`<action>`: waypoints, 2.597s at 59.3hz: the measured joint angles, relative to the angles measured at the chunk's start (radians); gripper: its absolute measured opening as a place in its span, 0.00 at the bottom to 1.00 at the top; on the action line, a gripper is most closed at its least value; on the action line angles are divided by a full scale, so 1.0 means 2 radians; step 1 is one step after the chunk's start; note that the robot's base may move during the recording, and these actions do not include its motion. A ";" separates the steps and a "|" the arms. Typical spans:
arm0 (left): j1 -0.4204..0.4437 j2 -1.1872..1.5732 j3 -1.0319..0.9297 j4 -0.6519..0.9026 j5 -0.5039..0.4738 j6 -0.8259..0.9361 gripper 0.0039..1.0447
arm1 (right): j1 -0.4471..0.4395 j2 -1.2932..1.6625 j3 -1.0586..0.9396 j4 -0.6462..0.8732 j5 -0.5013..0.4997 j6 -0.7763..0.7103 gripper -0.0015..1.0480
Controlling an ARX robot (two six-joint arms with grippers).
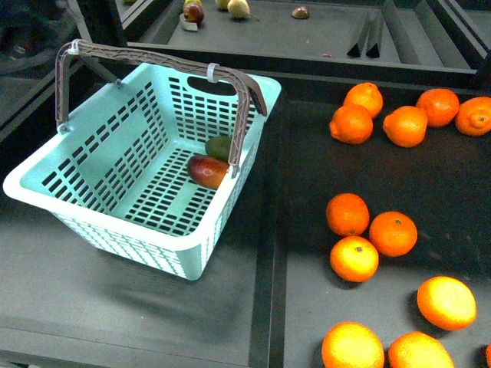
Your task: Pick mango and avocado into basket
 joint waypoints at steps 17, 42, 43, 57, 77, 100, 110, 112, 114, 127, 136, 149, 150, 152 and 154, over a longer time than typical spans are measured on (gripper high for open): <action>0.037 -0.142 -0.202 0.127 0.031 0.330 0.03 | 0.000 0.000 0.000 0.000 0.000 0.000 0.93; 0.085 -0.295 -0.337 0.113 0.077 0.345 0.03 | 0.000 0.000 0.000 0.000 0.000 0.000 0.93; 0.085 -0.303 -0.340 0.108 0.077 0.345 0.03 | 0.000 0.000 0.000 0.000 0.000 0.000 0.93; 0.086 -0.420 -0.372 0.023 0.078 0.348 0.03 | 0.000 0.000 0.000 0.000 0.000 0.000 0.93; 0.086 -0.572 -0.382 -0.108 0.078 0.349 0.03 | 0.000 0.000 0.000 0.000 0.000 0.000 0.93; 0.086 -0.710 -0.383 -0.238 0.078 0.349 0.03 | 0.000 0.000 0.000 0.000 0.000 0.000 0.93; 0.086 -0.745 -0.383 -0.274 0.078 0.349 0.03 | 0.000 0.000 0.000 0.000 0.000 0.000 0.93; 0.086 -0.752 -0.383 -0.280 0.078 0.349 0.03 | 0.000 0.000 0.000 0.000 0.000 0.000 0.93; 0.086 -0.757 -0.383 -0.286 0.078 0.349 0.03 | 0.000 0.000 0.000 0.000 0.000 0.000 0.93; 0.086 -0.790 -0.383 -0.319 0.078 0.349 0.03 | 0.000 0.000 0.000 0.000 0.000 0.000 0.93; 0.086 -0.871 -0.383 -0.402 0.079 0.349 0.03 | 0.000 0.000 0.000 0.000 0.000 0.000 0.93; 0.086 -0.872 -0.383 -0.404 0.079 0.349 0.03 | 0.000 0.000 0.000 0.000 0.000 0.000 0.93; 0.086 -0.872 -0.383 -0.404 0.079 0.349 0.03 | 0.000 0.000 0.000 0.000 0.000 0.000 0.93; 0.086 -0.872 -0.383 -0.404 0.079 0.349 0.03 | 0.000 0.000 0.000 0.000 0.000 0.000 0.93; 0.086 -0.872 -0.383 -0.404 0.079 0.349 0.03 | 0.000 0.000 0.000 0.000 0.000 0.000 0.93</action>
